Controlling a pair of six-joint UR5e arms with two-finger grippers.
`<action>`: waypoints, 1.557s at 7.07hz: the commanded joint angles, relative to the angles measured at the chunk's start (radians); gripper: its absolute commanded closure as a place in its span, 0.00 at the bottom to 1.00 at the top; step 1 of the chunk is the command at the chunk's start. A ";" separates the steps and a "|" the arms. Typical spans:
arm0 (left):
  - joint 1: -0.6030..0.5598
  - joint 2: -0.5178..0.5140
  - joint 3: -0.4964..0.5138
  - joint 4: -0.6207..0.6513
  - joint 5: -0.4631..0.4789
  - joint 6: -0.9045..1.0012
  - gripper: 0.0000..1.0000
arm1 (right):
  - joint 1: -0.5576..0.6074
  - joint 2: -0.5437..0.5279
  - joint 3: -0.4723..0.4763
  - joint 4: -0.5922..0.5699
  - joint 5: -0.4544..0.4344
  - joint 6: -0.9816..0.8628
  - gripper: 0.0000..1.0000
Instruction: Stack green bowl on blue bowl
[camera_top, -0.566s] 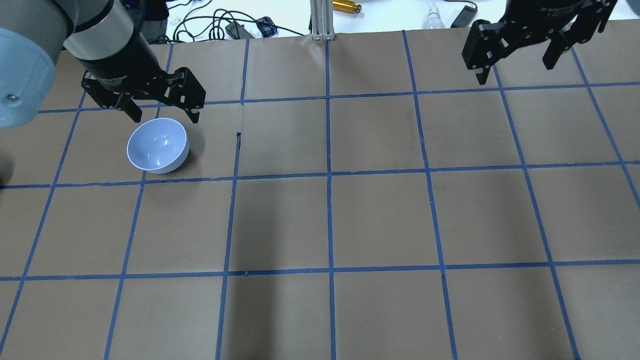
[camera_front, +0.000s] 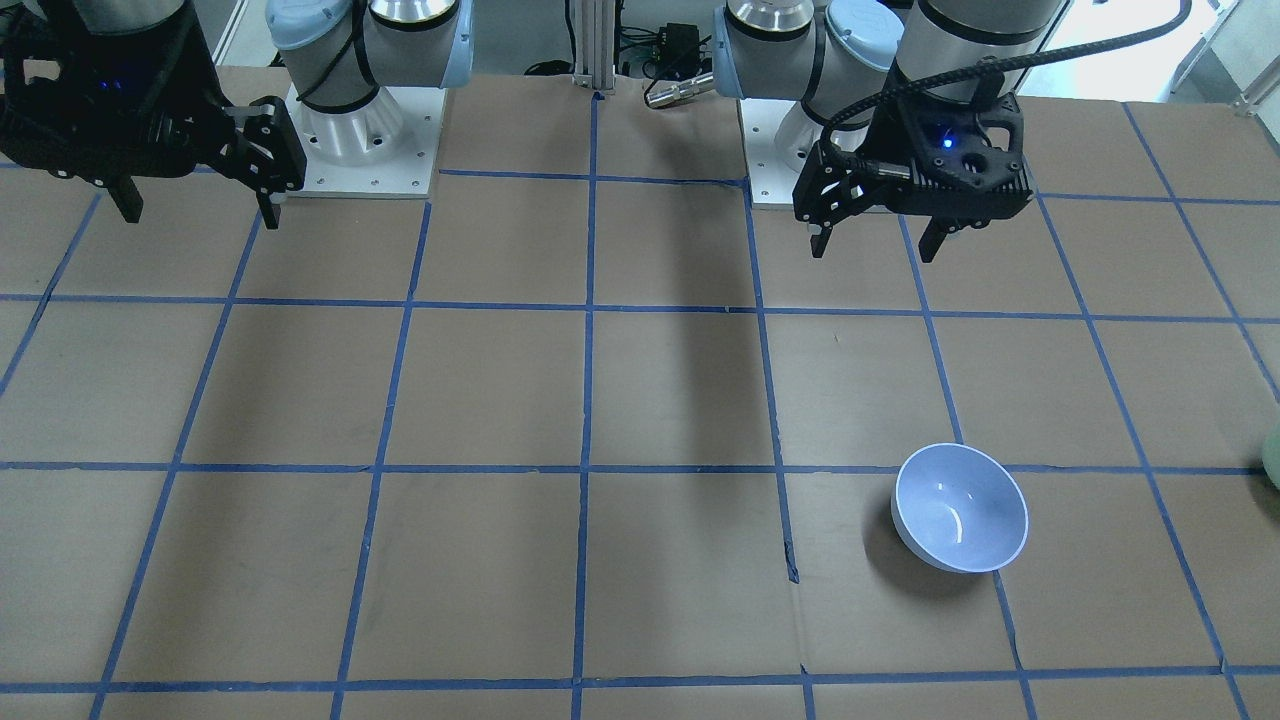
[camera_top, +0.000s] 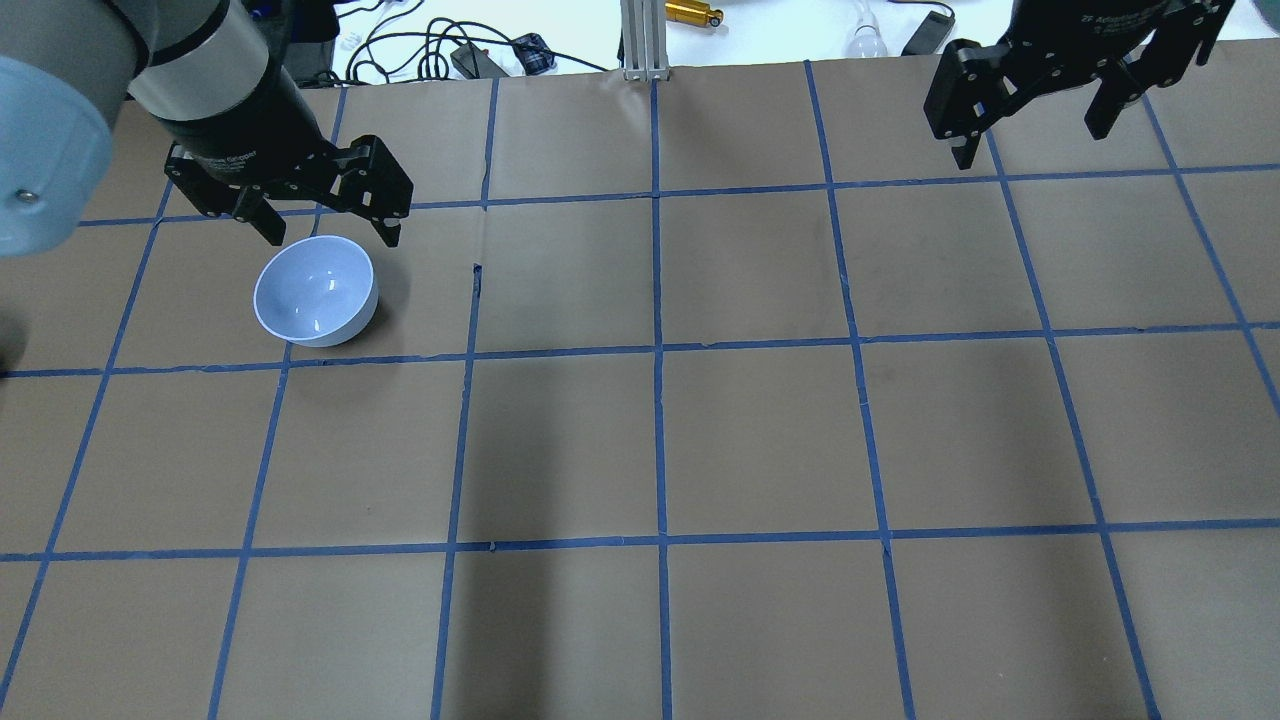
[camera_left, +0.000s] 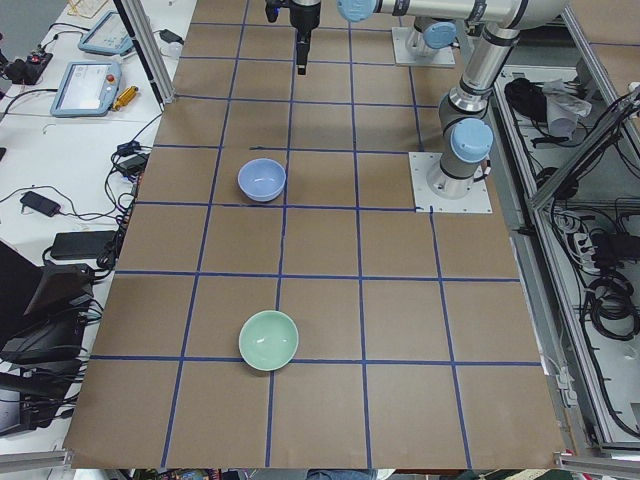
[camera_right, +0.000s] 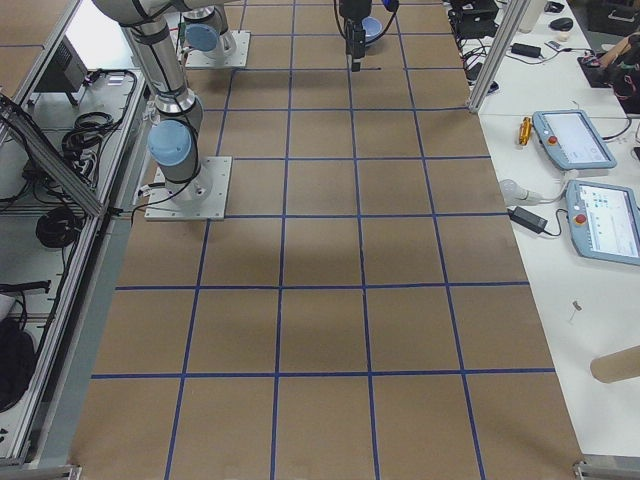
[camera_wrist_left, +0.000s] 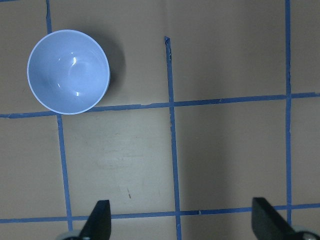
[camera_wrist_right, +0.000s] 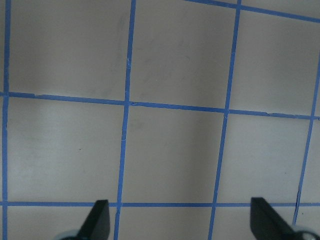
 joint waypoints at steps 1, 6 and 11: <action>0.000 0.000 -0.002 -0.003 0.001 0.000 0.00 | 0.000 0.000 0.000 0.000 0.000 0.000 0.00; 0.009 0.000 -0.013 -0.009 0.007 0.046 0.00 | 0.000 0.000 0.000 0.000 0.000 0.000 0.00; 0.317 0.000 -0.040 -0.021 0.001 0.526 0.00 | 0.000 0.000 0.000 0.000 0.000 0.000 0.00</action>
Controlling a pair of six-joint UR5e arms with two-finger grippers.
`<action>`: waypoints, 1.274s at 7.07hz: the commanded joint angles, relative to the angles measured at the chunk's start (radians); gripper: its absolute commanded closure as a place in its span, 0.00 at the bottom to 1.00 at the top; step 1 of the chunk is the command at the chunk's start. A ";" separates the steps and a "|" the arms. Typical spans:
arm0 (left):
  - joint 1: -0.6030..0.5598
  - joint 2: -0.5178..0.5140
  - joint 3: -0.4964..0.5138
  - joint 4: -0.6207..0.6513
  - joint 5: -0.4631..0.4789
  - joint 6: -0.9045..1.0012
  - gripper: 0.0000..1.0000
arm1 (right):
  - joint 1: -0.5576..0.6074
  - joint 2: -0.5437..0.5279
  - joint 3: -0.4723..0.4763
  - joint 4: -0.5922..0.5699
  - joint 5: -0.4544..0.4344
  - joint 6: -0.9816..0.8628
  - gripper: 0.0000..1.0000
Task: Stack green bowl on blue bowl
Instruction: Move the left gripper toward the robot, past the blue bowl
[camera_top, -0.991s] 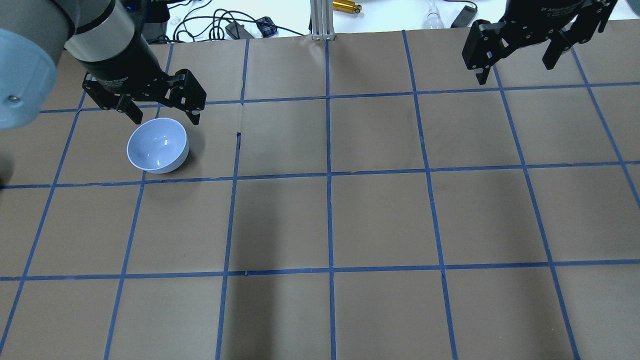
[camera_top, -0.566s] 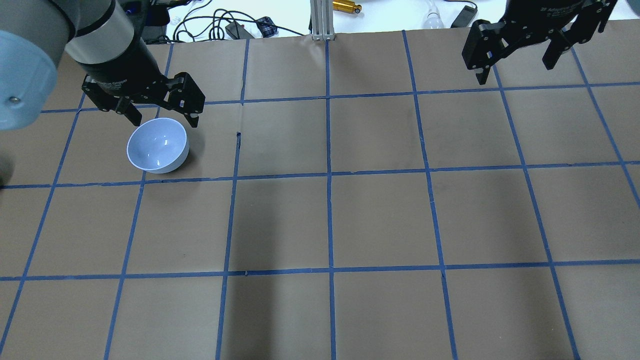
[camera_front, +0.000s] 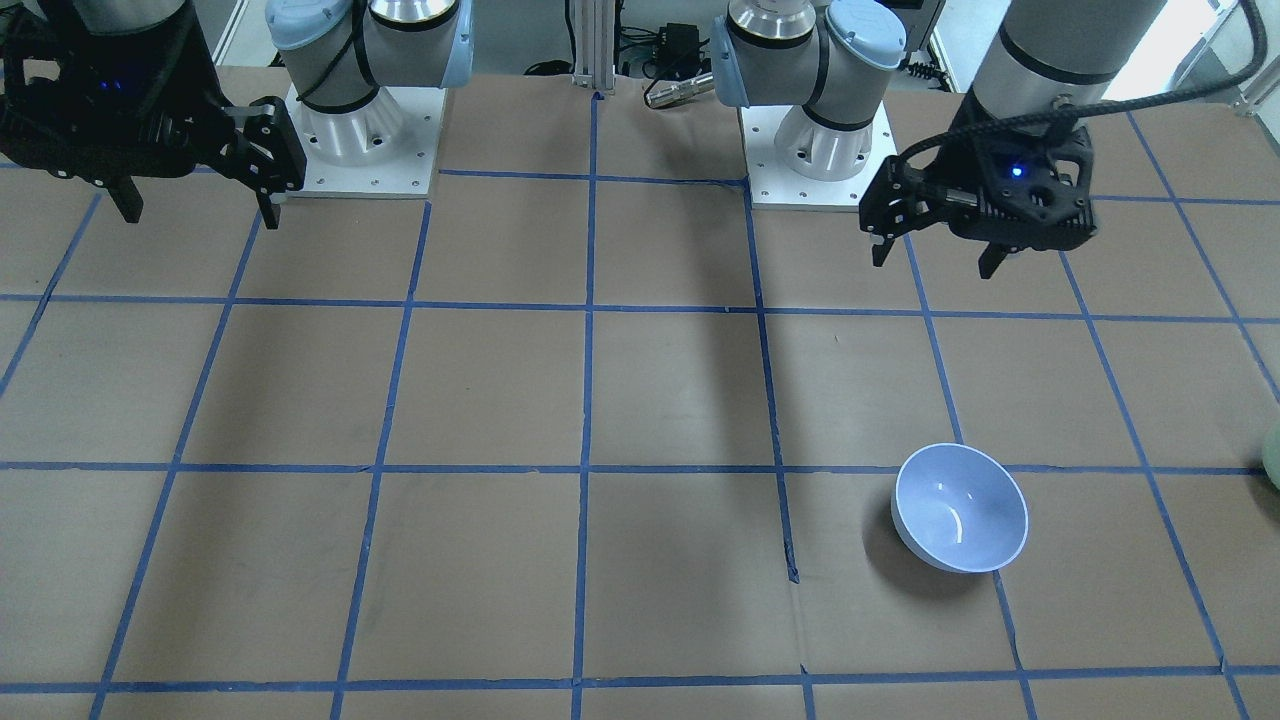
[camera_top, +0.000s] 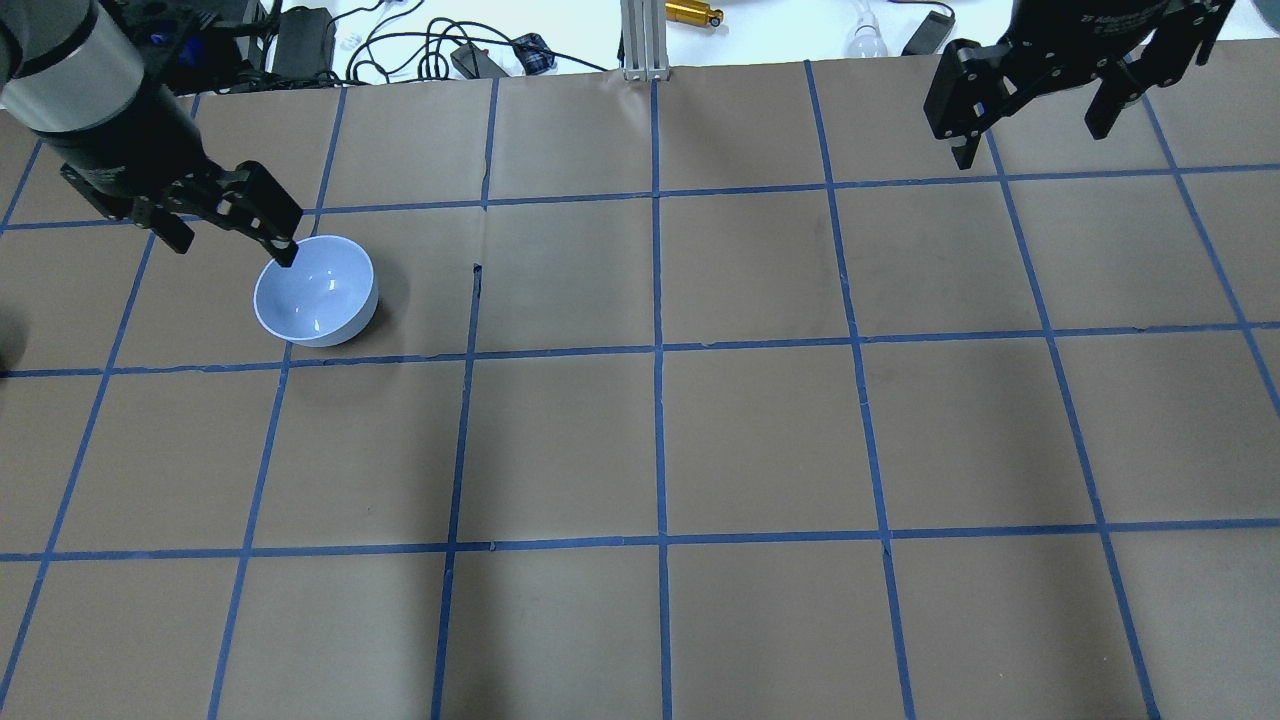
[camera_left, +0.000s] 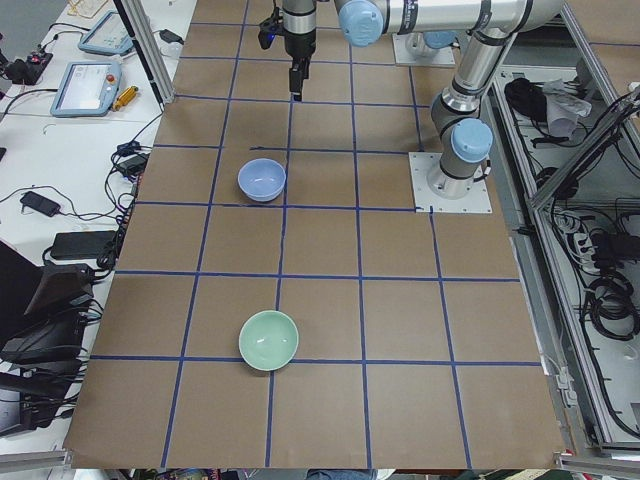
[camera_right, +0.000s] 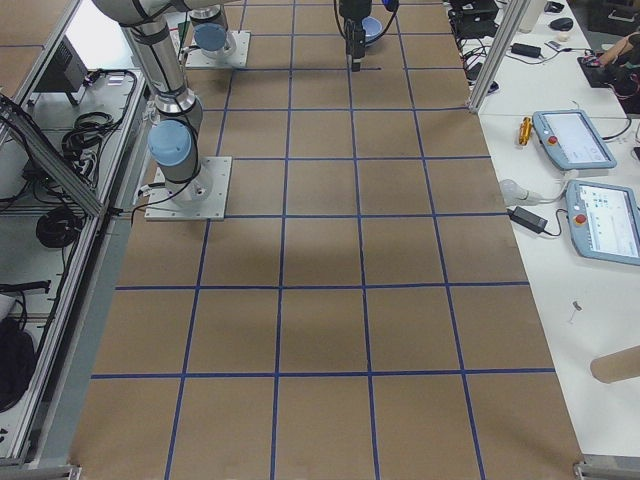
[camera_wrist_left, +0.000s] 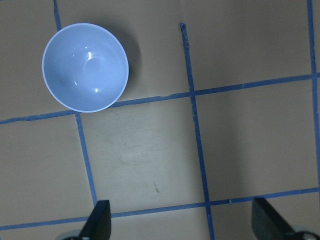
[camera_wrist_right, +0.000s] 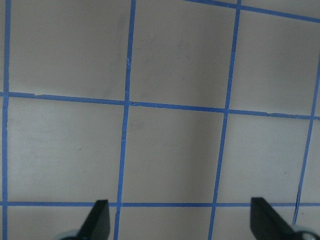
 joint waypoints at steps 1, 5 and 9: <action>0.182 -0.009 -0.015 0.000 -0.009 0.292 0.00 | 0.000 0.000 0.000 0.000 0.000 0.000 0.00; 0.469 -0.064 -0.026 0.017 -0.010 0.809 0.00 | 0.000 0.000 0.000 0.000 0.000 0.000 0.00; 0.710 -0.262 -0.011 0.264 -0.010 1.388 0.00 | 0.000 0.000 0.000 0.000 0.000 0.000 0.00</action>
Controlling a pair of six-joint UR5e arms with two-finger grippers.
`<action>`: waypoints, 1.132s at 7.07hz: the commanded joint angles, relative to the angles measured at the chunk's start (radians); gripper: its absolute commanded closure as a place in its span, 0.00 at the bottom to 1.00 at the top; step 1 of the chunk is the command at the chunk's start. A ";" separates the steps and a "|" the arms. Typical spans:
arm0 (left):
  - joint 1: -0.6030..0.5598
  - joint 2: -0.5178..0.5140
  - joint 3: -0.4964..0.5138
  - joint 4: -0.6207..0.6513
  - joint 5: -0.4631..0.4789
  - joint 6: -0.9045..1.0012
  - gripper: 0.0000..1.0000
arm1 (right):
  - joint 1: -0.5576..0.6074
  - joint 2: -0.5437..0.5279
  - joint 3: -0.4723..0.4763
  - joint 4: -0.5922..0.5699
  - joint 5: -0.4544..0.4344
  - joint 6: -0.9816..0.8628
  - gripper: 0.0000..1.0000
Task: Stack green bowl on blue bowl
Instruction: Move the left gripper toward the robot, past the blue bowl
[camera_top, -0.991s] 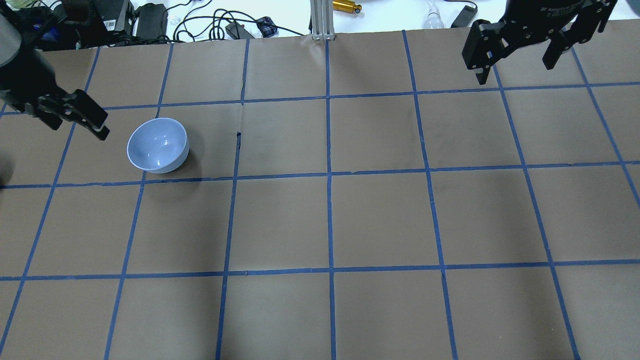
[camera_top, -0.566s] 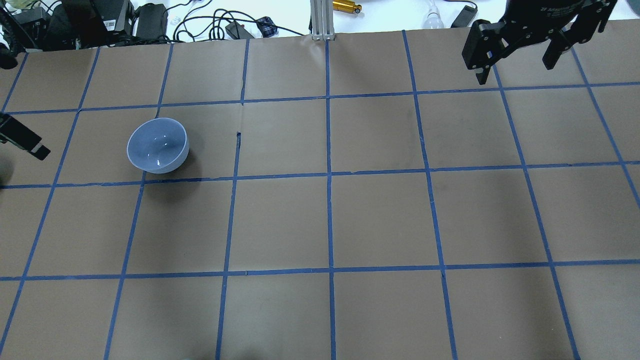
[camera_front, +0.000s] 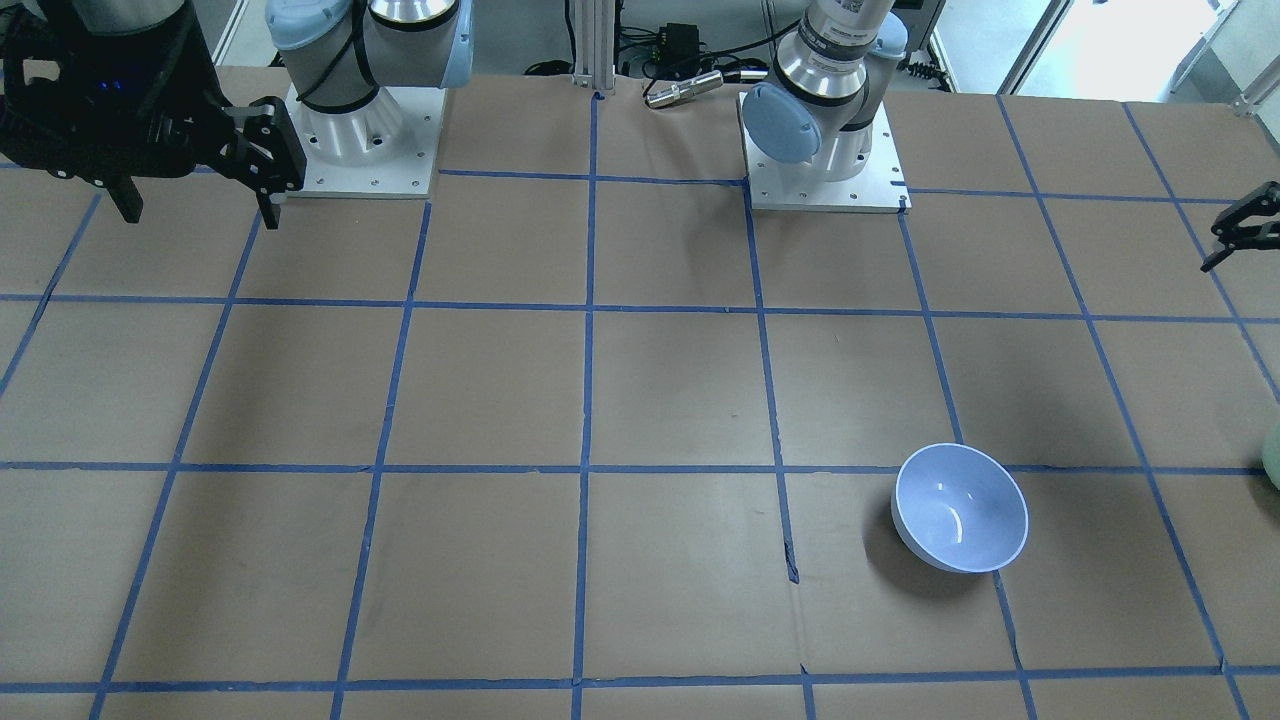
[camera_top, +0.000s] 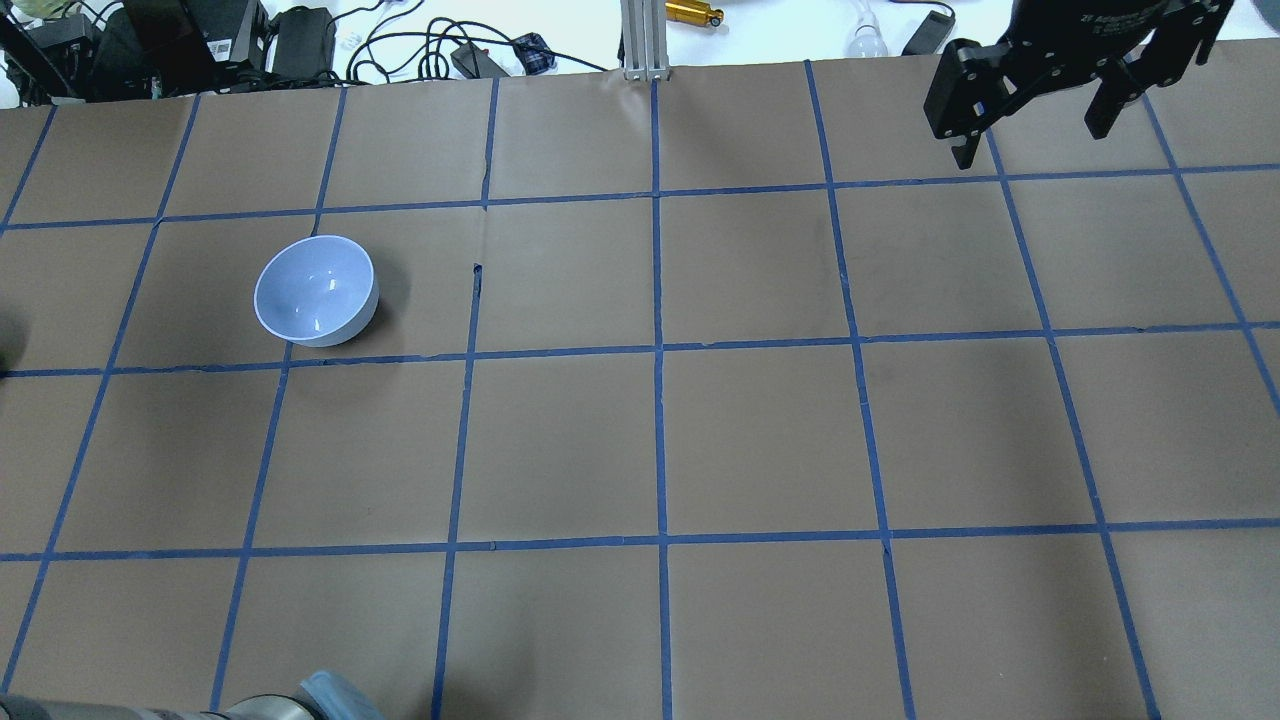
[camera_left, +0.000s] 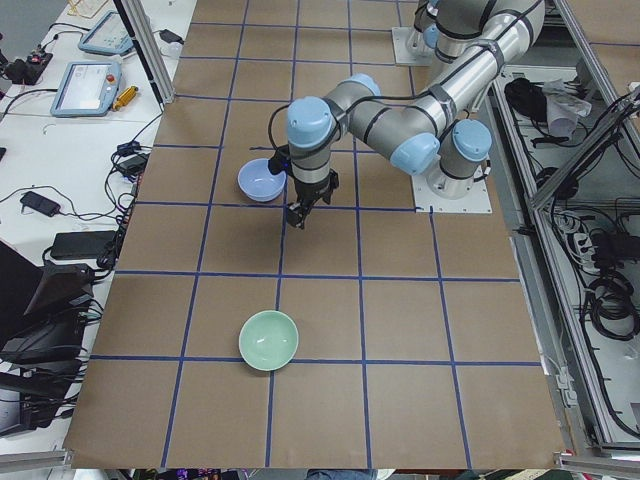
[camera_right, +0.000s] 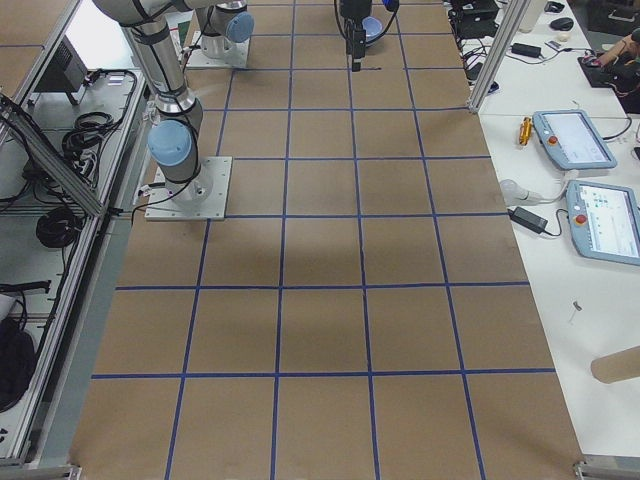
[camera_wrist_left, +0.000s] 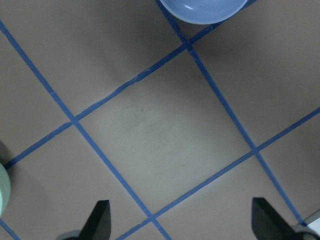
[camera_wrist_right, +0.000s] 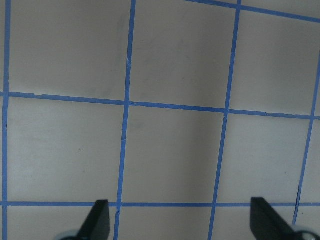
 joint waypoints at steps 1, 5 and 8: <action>0.093 -0.119 0.017 0.116 -0.003 0.240 0.00 | 0.000 0.000 0.000 0.000 0.000 0.000 0.00; 0.173 -0.317 0.134 0.196 -0.062 0.482 0.00 | 0.000 0.000 0.000 0.000 0.000 0.000 0.00; 0.173 -0.406 0.139 0.363 -0.124 0.574 0.00 | 0.000 0.000 0.000 0.000 0.000 0.000 0.00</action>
